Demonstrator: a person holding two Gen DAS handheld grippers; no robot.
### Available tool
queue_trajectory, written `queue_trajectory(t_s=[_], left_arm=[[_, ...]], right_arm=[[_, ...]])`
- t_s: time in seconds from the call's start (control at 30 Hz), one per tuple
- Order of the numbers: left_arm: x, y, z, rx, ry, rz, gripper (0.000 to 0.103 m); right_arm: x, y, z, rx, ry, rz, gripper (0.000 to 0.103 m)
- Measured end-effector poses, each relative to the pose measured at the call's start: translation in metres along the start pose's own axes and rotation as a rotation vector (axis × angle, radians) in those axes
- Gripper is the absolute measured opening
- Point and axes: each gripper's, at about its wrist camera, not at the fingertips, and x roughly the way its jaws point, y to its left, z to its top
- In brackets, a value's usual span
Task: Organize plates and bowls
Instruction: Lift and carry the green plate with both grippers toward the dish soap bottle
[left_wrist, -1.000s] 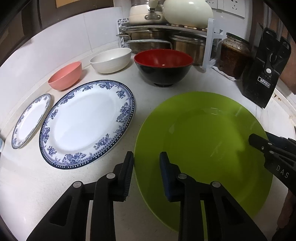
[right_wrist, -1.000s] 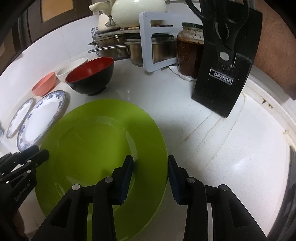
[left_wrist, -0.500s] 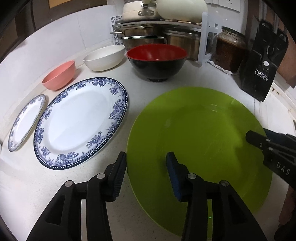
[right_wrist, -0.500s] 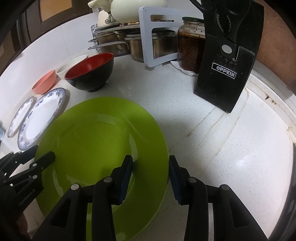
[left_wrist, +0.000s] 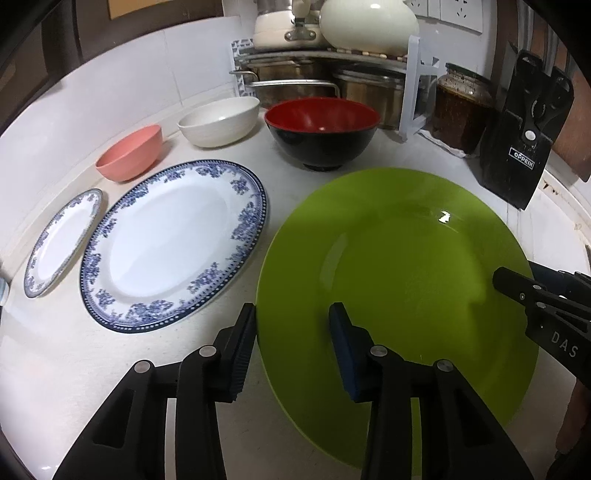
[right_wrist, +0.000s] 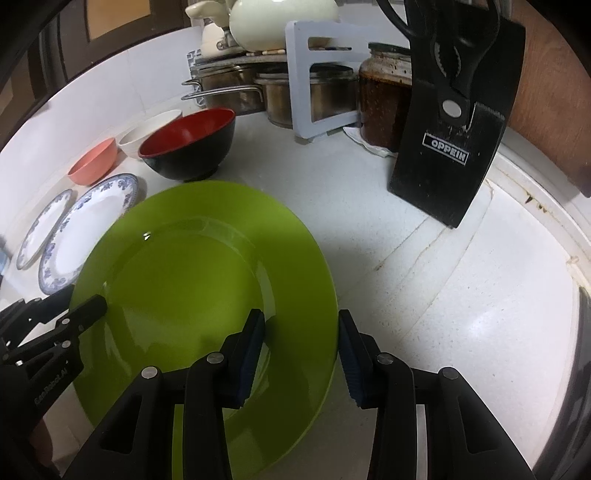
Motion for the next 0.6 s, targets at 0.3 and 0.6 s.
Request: queue_trajectory(t_s=[0.3,0.6], left_arm=[[-0.025,0.023,-0.007,-0.058,-0.029,-0.004,0.039],[-0.061,0.062,-0.023,-0.122,-0.051,0.031,0.039]], right_arm=[[-0.024,0.02,-0.001,-0.021,-0.03,0.003,0.041],[-0.053,0.061,-0.007,-0.066,-0.056,0.04,0.041]])
